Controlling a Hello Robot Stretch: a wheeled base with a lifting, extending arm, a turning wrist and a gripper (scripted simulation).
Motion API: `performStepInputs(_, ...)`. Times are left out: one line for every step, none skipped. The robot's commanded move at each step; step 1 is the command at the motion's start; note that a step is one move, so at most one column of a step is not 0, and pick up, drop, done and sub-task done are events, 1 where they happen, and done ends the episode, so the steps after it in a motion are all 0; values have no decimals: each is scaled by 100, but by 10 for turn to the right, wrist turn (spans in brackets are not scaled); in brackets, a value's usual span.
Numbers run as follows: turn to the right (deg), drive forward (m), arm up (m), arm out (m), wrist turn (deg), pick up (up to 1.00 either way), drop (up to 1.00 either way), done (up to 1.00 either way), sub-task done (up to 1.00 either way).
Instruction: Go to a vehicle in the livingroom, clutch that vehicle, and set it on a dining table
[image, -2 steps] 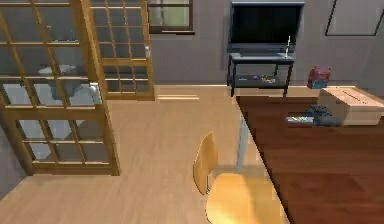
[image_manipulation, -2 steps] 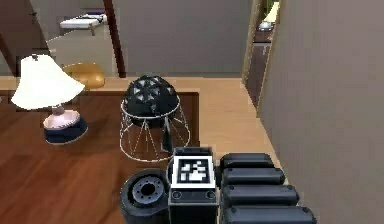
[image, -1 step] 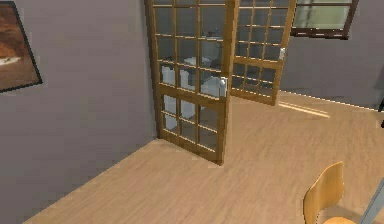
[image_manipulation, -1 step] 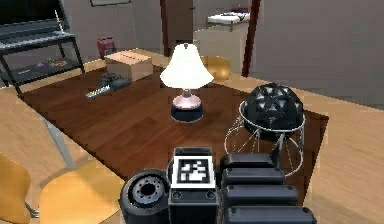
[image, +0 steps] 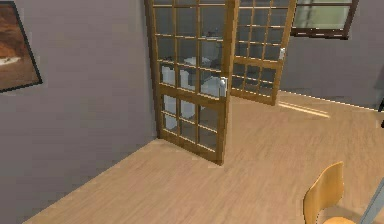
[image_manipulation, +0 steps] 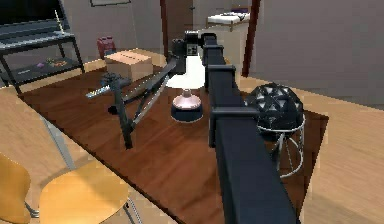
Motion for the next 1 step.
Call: performStepInputs(0, 0, 0, 0, 450, 0, 0, 0, 0)
